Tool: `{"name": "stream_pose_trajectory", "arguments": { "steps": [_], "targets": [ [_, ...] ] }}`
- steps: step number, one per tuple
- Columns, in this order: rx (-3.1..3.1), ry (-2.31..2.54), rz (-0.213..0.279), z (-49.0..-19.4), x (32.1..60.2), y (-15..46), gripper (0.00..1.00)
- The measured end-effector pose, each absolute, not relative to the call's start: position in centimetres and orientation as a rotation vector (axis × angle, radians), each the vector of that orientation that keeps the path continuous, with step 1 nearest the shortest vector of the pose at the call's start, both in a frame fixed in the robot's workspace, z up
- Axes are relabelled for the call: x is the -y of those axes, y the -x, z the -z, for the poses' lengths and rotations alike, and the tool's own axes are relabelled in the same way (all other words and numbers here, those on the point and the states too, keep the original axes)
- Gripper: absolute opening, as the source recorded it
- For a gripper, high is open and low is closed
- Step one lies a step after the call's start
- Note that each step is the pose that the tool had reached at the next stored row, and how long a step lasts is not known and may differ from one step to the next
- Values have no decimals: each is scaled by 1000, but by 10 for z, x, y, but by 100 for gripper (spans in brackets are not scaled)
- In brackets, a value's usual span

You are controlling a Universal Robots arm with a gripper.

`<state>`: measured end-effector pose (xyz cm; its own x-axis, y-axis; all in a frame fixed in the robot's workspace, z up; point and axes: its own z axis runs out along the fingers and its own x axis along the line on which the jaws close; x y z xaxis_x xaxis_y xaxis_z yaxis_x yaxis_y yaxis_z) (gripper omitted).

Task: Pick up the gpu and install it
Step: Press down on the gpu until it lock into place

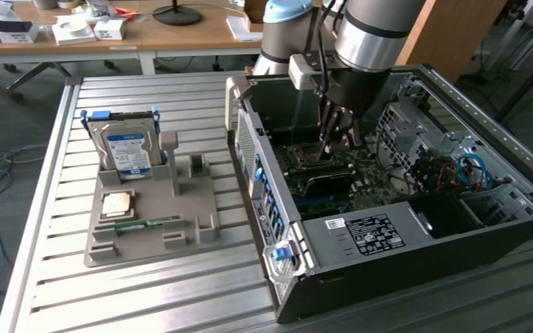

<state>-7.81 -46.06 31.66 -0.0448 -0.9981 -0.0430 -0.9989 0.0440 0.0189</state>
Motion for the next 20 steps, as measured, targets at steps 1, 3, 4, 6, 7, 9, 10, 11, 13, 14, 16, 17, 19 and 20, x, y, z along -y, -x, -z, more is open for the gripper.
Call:
{"name": "stream_pose_trajectory", "arguments": {
  "steps": [1, 3, 4, 6, 7, 9, 10, 11, 13, 14, 16, 17, 19, 20],
  "targets": [
    [-2257, 2159, -68, -316, 461, 78, 11],
    [-2256, 2159, -68, -315, 460, 78, 11],
    [-2257, 2159, -68, -314, 460, 78, 11],
    [-2257, 2159, -68, -312, 460, 78, 11],
    [-2257, 2159, -68, -311, 460, 78, 11],
    [-2257, 2159, -68, -308, 460, 78, 11],
    [-2257, 2159, -68, -306, 460, 78, 11],
    [-2257, 2159, -68, -305, 460, 78, 11],
    [-2257, 2159, -68, -302, 460, 78, 11],
    [-2257, 2159, -68, -301, 460, 78, 11],
    [-2257, 2159, -68, -298, 460, 78, 11],
    [-2257, 2159, -68, -297, 460, 78, 11],
    [-2257, 2159, -68, -294, 460, 78, 11],
    [-2257, 2159, -68, -292, 460, 78, 11]
  ]
}}
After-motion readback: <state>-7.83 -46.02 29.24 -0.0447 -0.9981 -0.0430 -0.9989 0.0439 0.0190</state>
